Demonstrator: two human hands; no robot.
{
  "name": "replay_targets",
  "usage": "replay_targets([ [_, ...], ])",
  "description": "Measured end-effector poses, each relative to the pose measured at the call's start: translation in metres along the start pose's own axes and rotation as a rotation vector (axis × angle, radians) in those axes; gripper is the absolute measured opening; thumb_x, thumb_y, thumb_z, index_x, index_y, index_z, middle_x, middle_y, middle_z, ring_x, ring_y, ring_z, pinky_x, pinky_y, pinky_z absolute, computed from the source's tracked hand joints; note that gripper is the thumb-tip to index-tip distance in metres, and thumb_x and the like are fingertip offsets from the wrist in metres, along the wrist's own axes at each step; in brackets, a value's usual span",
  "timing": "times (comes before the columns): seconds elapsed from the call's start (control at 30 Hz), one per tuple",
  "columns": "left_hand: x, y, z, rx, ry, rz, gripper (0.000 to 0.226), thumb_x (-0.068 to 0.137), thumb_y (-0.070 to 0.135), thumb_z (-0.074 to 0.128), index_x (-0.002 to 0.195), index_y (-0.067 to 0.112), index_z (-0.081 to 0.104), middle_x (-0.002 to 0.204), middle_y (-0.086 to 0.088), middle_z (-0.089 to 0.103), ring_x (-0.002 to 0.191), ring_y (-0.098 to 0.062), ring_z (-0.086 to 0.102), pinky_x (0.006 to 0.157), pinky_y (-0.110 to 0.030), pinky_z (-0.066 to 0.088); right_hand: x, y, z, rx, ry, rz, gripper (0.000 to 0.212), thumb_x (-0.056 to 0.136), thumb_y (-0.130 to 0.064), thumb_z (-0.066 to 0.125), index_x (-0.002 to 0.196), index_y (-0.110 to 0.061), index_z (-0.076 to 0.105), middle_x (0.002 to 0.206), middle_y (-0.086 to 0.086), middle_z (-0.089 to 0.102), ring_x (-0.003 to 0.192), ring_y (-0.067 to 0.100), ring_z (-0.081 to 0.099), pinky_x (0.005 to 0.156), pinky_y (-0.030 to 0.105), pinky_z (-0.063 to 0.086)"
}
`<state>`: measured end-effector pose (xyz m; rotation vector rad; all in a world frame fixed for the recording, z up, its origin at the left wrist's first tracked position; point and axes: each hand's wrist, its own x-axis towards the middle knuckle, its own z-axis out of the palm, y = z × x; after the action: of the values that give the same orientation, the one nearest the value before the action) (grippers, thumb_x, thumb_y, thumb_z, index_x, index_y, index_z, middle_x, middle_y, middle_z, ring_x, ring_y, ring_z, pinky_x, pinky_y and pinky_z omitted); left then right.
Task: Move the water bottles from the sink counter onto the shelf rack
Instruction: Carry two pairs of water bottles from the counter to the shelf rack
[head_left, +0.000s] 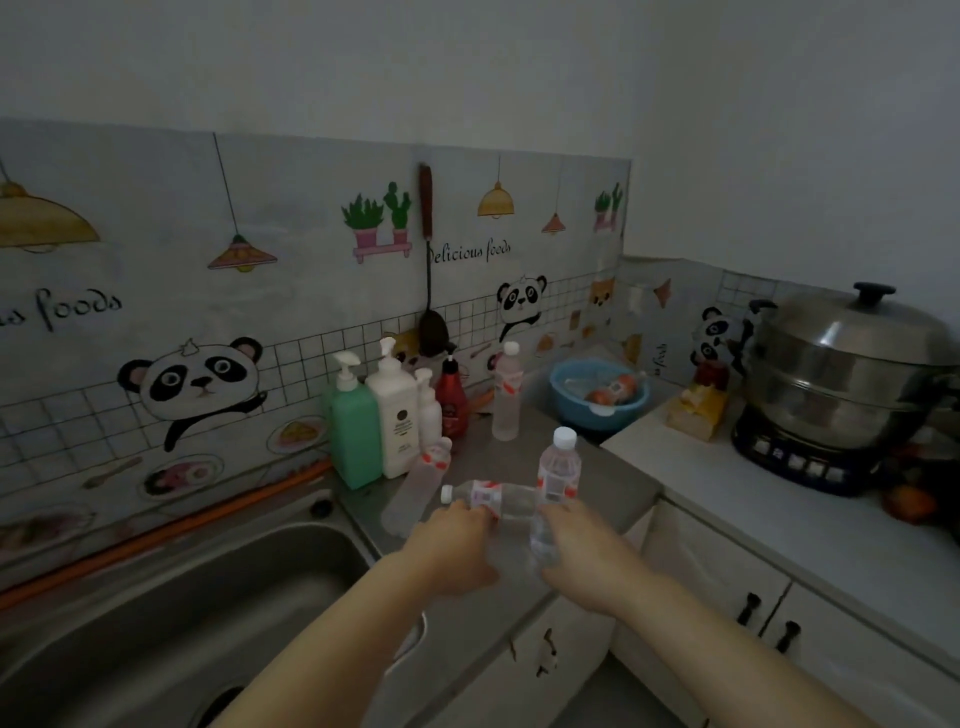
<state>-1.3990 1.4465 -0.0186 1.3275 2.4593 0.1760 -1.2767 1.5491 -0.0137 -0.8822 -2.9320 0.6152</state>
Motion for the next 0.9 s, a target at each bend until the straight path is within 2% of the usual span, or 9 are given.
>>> replay_targets([
  [0.1,0.032,0.001,-0.008,-0.007,0.028,-0.083,0.071,0.081,0.035,0.067,0.14,0.015,0.034,0.144,-0.01,0.039,0.131,-0.029,0.041,0.107,-0.043,0.04,0.049,0.014,-0.003,-0.005,-0.029,-0.086,0.043,0.083,-0.02,0.057,0.125,-0.023,0.05,0.124,0.003,0.056,0.104,0.021,0.06,0.089,0.039,0.053],
  [0.23,0.069,0.008,-0.022,-0.025,0.066,-0.184,0.076,0.08,0.04,0.067,0.141,0.012,0.033,0.146,-0.012,0.038,0.131,-0.03,0.041,0.103,-0.038,0.04,0.098,0.022,-0.02,-0.084,-0.076,-0.181,0.049,0.083,-0.024,0.062,0.129,-0.016,0.046,0.129,0.01,0.049,0.117,0.029,0.051,0.098,0.04,0.045],
  [0.37,0.094,0.01,-0.029,-0.059,0.103,-0.247,0.088,0.076,0.042,0.069,0.147,0.016,0.024,0.149,-0.01,0.036,0.133,-0.031,0.04,0.106,-0.043,0.04,0.133,0.023,-0.032,-0.059,-0.119,-0.285,0.051,0.084,-0.033,0.06,0.13,-0.016,0.044,0.128,0.011,0.047,0.118,0.031,0.05,0.098,0.042,0.044],
  [0.53,0.118,-0.002,-0.036,-0.056,0.103,-0.333,0.072,0.082,0.033,0.066,0.142,0.017,0.031,0.144,-0.008,0.041,0.129,-0.029,0.043,0.104,-0.043,0.042,0.172,0.017,-0.044,-0.036,-0.153,-0.397,0.056,0.084,-0.027,0.062,0.135,-0.017,0.04,0.132,0.01,0.043,0.122,0.03,0.045,0.099,0.044,0.044],
  [0.63,0.138,-0.014,-0.037,-0.046,0.094,-0.362,0.069,0.083,0.033,0.066,0.141,0.015,0.034,0.142,-0.008,0.042,0.128,-0.028,0.044,0.103,-0.041,0.043,0.2,0.015,-0.046,-0.053,-0.166,-0.409,0.051,0.082,-0.025,0.062,0.128,-0.014,0.044,0.126,0.011,0.045,0.117,0.03,0.048,0.096,0.044,0.046],
  [0.9,0.2,-0.056,-0.03,-0.108,0.052,-0.401,0.063,0.08,0.033,0.068,0.134,0.015,0.041,0.134,-0.009,0.047,0.123,-0.029,0.047,0.103,-0.045,0.043,0.274,0.009,-0.04,-0.079,-0.216,-0.427,0.049,0.082,-0.026,0.062,0.127,-0.012,0.047,0.122,0.013,0.047,0.11,0.03,0.052,0.092,0.04,0.047],
])
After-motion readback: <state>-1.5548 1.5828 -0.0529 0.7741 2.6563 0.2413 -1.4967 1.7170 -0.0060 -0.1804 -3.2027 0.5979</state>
